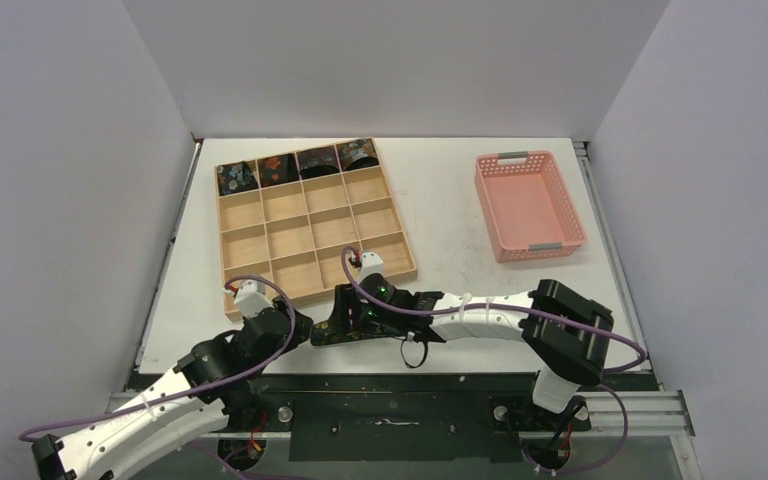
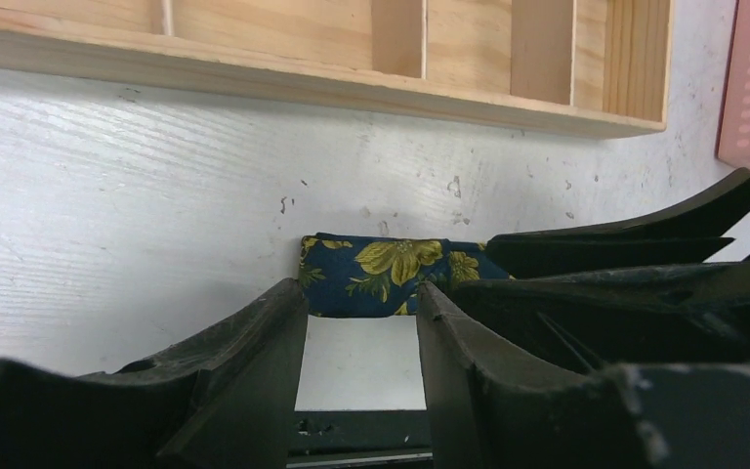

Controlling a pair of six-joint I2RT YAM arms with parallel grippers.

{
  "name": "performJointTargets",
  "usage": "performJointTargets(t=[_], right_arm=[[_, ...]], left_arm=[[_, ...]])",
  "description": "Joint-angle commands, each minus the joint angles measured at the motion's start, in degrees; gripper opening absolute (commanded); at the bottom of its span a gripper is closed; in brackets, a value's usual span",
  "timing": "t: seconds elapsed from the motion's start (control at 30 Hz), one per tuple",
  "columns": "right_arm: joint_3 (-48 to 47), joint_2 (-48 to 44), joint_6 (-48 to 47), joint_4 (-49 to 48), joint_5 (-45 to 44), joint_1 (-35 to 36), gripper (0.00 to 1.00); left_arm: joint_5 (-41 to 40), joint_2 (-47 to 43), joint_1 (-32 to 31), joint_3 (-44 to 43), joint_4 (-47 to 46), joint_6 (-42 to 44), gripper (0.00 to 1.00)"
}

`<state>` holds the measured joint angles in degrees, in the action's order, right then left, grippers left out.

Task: Roll the ties
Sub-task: Pick up the tie at the center of the board.

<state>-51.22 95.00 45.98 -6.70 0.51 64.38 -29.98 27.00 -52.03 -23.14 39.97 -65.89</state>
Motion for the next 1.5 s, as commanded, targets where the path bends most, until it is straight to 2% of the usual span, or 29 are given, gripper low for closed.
performJointTargets(t=[0.0, 0.33, 0.6, 0.8, 0.97, 1.1, 1.23, 1.37, 1.47], right_arm=[[-4.7, 3.0, -1.6, 0.2, -0.3, 0.6, 0.55], [-1.9, 4.6, -2.1, 1.1, -2.7, 0.8, 0.36], [-0.5, 5.1, -2.0, 0.6, -3.0, 0.9, 0.29], [0.0, 5.7, -2.3, 0.6, -3.3, 0.9, 0.27], [-0.3, 5.8, -2.6, 1.1, -3.8, 1.0, 0.27], [-0.2, 5.8, -2.8, 1.3, -4.2, 1.0, 0.26], [0.0, 6.0, -2.7, 1.1, -4.3, 1.1, 0.25], [0.3, 6.0, -2.6, 1.1, -4.3, 1.5, 0.24], [0.6, 6.0, -2.6, 1.1, -4.5, 1.5, 0.23]], left_arm=[[-3.4, -2.7, 0.2, 1.6, 1.5, -3.2, 0.43], [-1.7, -2.4, 0.4, 4.4, -1.9, -2.4, 0.46], [0.3, -1.4, 0.4, 6.4, -6.7, -0.9, 0.46], [1.9, -1.8, 0.6, 7.4, -10.3, 0.3, 0.45], [-0.4, -5.6, 0.6, 4.2, -7.9, 1.6, 0.33], [4.9, -8.4, 0.6, 6.2, -16.9, 3.9, 0.18], [11.4, -5.6, 0.9, 12.2, -27.9, 2.1, 0.02], [13.0, -1.0, 1.2, 15.6, -33.2, 0.4, 0.0], [13.0, 0.8, 1.6, 17.5, -33.4, -1.5, 0.0]])
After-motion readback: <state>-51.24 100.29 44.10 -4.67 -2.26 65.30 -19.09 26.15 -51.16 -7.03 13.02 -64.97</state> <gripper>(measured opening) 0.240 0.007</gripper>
